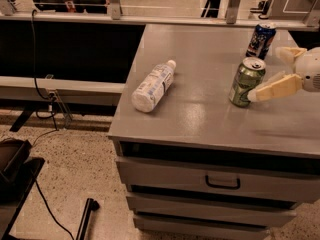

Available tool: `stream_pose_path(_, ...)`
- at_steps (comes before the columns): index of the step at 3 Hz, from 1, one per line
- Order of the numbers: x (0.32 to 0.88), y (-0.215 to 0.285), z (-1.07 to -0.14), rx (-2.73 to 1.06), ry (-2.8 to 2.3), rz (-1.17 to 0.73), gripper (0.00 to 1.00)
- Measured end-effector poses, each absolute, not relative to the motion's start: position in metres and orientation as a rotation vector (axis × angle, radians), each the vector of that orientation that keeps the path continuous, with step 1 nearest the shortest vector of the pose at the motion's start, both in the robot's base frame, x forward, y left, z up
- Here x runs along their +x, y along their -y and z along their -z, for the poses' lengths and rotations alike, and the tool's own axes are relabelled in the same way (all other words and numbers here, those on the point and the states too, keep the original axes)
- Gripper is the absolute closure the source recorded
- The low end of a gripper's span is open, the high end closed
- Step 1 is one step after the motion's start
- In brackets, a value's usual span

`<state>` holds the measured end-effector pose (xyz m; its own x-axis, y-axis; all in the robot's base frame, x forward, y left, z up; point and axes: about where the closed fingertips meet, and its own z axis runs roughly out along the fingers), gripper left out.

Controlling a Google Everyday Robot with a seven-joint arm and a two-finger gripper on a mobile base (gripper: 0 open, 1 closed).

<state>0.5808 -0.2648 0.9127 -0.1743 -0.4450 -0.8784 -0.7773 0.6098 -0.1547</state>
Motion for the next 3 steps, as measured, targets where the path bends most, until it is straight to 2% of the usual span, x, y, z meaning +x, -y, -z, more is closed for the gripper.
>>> stream_pose_path(3,0.5883,0.2617,-0.9042,-0.885,-1.692,-0.487,0.0)
